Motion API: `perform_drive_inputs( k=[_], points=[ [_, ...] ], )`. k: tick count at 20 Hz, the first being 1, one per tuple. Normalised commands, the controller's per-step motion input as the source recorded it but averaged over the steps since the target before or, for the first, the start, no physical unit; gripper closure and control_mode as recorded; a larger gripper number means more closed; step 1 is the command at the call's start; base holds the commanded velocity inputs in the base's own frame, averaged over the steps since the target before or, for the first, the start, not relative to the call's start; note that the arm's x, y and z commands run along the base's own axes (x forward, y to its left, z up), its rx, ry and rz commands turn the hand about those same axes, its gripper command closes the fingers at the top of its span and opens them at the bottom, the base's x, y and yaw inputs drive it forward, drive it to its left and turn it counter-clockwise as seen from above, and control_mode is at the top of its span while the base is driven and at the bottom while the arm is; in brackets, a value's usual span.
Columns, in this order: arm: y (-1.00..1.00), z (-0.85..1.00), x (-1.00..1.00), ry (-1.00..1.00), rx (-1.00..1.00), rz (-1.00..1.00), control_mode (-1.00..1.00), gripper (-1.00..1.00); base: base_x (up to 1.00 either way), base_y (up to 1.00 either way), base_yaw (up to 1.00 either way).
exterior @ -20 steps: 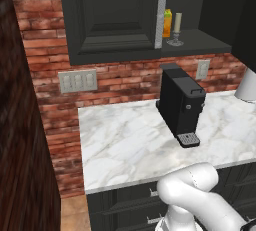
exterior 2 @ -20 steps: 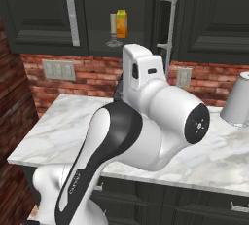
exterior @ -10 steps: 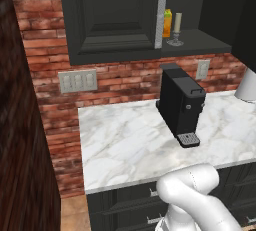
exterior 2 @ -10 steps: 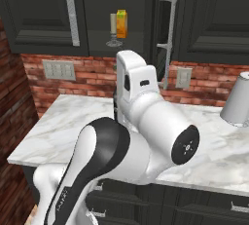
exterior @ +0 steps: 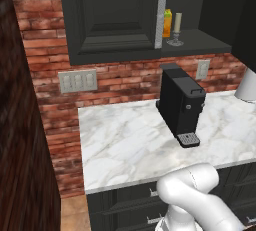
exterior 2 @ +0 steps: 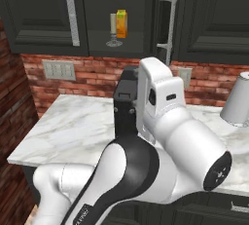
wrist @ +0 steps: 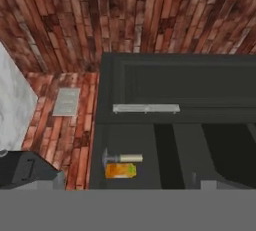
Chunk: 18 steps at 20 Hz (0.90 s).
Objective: Pick the candle and candle from the dining table and place them in the open cabinet. Close the cabinet after placing the objects.
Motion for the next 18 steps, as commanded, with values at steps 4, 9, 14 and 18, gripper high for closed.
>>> perform_drive_inputs(
  k=[4, 9, 14, 18],
  points=[
    [-0.52, 0.0, 0.23, -0.01, 0.0, 0.01, -1.0, -1.0, 0.0, 0.0, 0.0],
    [-0.42, 0.0, 0.13, -0.01, 0.0, 0.05, -1.0, -1.0, 0.0, 0.0, 0.0],
    [-0.2, -0.03, 0.3, -0.04, 0.0, 0.11, -1.0, -1.0, 0.0, 0.0, 0.0],
    [-0.07, -0.09, 0.34, -0.04, 0.0, 0.14, -1.0, -1.0, 0.0, 0.0, 0.0]
  ],
)
